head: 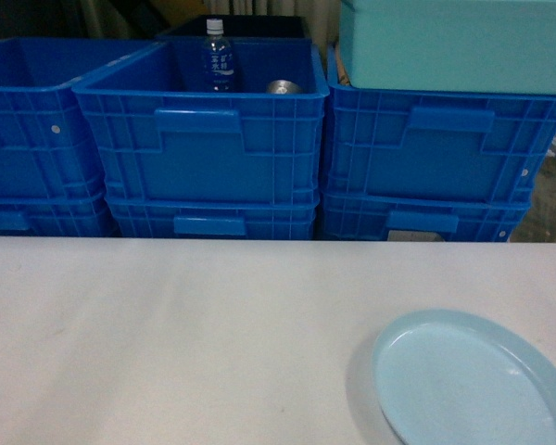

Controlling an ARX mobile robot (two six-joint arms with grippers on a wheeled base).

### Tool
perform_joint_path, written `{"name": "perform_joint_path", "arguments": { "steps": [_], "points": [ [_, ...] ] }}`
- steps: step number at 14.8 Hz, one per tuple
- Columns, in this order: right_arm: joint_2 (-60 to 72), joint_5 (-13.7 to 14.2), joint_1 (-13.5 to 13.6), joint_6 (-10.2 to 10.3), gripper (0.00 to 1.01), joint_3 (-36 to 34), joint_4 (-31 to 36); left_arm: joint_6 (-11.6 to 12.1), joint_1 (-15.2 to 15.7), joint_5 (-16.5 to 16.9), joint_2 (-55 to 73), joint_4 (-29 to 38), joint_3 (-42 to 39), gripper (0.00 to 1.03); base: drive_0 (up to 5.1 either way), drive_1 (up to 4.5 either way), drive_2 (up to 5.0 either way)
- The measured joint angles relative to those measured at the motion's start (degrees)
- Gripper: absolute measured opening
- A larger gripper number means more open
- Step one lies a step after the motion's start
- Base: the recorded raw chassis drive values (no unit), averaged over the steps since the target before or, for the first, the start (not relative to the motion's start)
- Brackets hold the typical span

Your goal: Place blue tray on left shelf second layer neatly

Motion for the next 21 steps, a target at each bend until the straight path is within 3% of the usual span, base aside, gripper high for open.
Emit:
{"name": "perform_joint_path", "arguments": {
  "steps": [5,6,7,8,9,10,11,12,15,21],
  "points": [
    [0.0,0.0,0.0,0.0,0.98,0.0,0.0,0.0,0.0,0.0,0.0,0.0,0.0,0.98,0.0,0.0,0.0],
    [0.8,-1.3,-0.8,0.5,0.98,0.0,0.1,0.0,0.0,0.0,0.0,0.0,0.0,0.98,0.0,0.0,0.0],
    [16.2,-12.9,-8.8,3.3,0.98,2.4,8.4,0.0,0.0,0.0,0.0,0.0,0.0,0.98,0.0,0.0,0.0],
    [33.9,-24.9,-17.0,7.8,0.98,12.2,17.9,0.0,0.0,0.0,0.0,0.0,0.0,0.98,0.0,0.0,0.0],
    [42.4,-29.8,-19.0,11.6,0.98,19.4,16.9,0.0,0.0,0.0,0.0,0.0,0.0,0.98,0.0,0.0,0.0],
    [49.4,-34.2,-19.1,15.5,0.98,24.0,15.8,0.0,0.0,0.0,0.0,0.0,0.0,0.98,0.0,0.0,0.0],
    [59.8,-39.5,-18.3,21.3,0.98,27.5,17.6,0.0,0.0,0.0,0.0,0.0,0.0,0.98,0.0,0.0,0.0],
    [68.5,-39.7,-17.1,25.4,0.98,29.0,20.0,0.0,0.0,0.0,0.0,0.0,0.0,0.98,0.0,0.0,0.0],
    [86.3,-34.6,-14.8,29.9,0.98,27.1,26.9,0.0,0.0,0.0,0.0,0.0,0.0,0.98,0.0,0.0,0.0],
    [92.0,-31.9,-13.6,31.1,0.98,24.1,33.2,0.0,0.0,0.0,0.0,0.0,0.0,0.98,0.0,0.0,0.0]
  ]
}}
